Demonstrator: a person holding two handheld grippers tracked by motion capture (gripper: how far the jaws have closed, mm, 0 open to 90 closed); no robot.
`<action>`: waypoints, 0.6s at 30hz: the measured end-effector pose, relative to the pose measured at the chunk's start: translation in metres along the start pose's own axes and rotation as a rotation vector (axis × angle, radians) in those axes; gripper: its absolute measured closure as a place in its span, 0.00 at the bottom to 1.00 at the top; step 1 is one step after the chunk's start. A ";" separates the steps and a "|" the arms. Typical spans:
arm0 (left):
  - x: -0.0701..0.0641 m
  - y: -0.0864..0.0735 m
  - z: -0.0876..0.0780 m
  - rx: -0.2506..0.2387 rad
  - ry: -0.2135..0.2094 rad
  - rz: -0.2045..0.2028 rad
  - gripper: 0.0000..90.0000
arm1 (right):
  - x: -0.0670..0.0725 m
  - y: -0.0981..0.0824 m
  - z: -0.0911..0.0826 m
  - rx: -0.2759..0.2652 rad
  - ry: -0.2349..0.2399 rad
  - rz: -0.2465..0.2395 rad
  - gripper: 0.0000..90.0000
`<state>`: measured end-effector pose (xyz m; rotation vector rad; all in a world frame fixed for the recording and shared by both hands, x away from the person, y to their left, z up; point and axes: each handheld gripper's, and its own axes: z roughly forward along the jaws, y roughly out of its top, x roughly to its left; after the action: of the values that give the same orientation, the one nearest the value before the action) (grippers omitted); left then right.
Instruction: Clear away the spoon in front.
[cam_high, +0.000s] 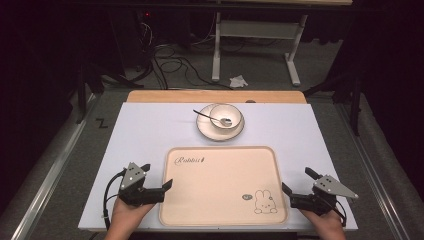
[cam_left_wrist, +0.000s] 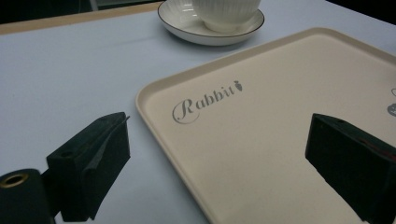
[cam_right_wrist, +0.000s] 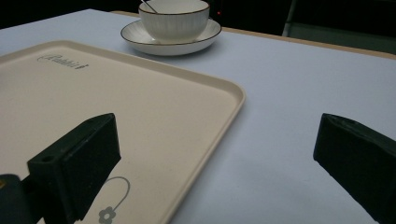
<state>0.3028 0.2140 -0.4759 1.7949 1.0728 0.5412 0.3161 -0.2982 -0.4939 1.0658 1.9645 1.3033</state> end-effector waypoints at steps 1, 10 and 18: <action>0.000 0.003 0.001 -0.005 -0.004 -0.007 0.08 | 0.000 0.000 0.000 0.001 0.002 -0.001 0.01; -0.002 0.027 0.017 -0.018 -0.003 0.002 0.08 | -0.001 0.000 -0.001 -0.011 0.011 0.002 0.01; -0.003 0.039 0.038 -0.034 -0.016 -0.021 0.08 | -0.001 0.000 0.000 -0.008 0.012 0.000 0.01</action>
<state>0.3464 0.1862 -0.4588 1.7541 1.0642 0.5282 0.3170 -0.2991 -0.4940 1.0565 1.9669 1.3192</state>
